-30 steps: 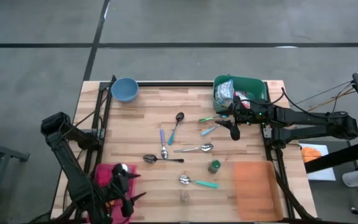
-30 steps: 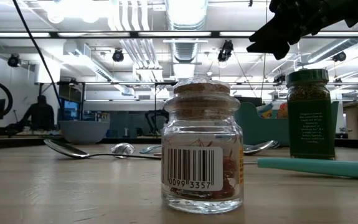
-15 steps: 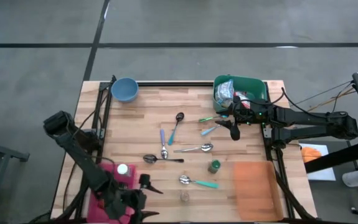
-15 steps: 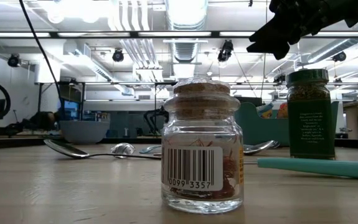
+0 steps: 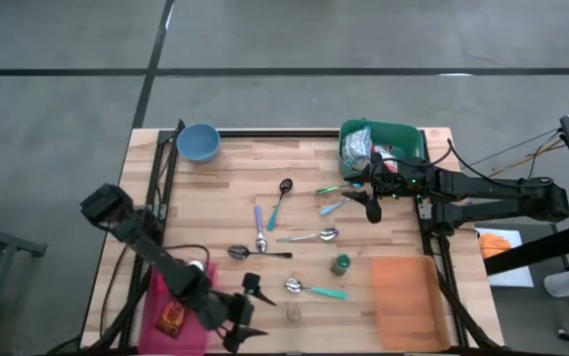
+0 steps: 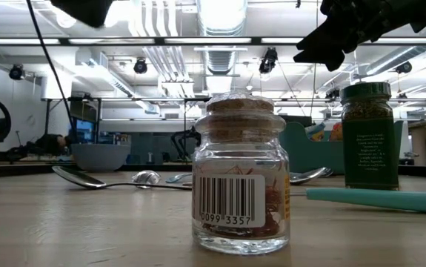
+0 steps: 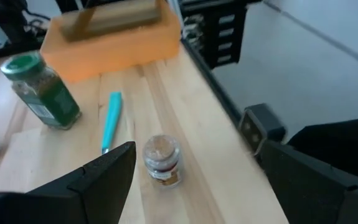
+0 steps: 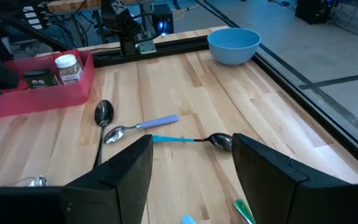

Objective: Pick & Place Food Item
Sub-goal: Put the brown seasoning bottle into the pink bin

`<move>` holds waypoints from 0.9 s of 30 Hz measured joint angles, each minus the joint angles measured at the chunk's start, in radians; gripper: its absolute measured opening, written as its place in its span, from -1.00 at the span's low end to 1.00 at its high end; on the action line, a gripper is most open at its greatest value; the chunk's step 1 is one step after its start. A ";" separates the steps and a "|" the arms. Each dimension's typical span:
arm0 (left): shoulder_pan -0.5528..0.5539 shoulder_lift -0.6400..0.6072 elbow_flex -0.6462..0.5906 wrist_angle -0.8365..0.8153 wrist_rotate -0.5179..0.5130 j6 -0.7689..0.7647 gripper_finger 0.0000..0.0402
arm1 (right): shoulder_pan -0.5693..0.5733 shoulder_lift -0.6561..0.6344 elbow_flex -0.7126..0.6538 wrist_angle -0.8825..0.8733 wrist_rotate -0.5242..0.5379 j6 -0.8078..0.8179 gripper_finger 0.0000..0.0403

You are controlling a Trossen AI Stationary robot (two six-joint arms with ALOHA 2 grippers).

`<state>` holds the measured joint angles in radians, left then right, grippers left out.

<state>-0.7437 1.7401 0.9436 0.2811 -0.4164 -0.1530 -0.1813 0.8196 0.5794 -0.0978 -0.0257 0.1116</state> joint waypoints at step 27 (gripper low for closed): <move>0.149 0.304 0.264 -0.121 0.186 -0.032 0.73 | 0.000 0.000 0.000 0.000 0.000 0.000 0.06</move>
<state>-0.5948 2.0441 1.2076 0.1602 -0.2304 -0.1849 -0.1814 0.8196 0.5797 -0.0975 -0.0257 0.1116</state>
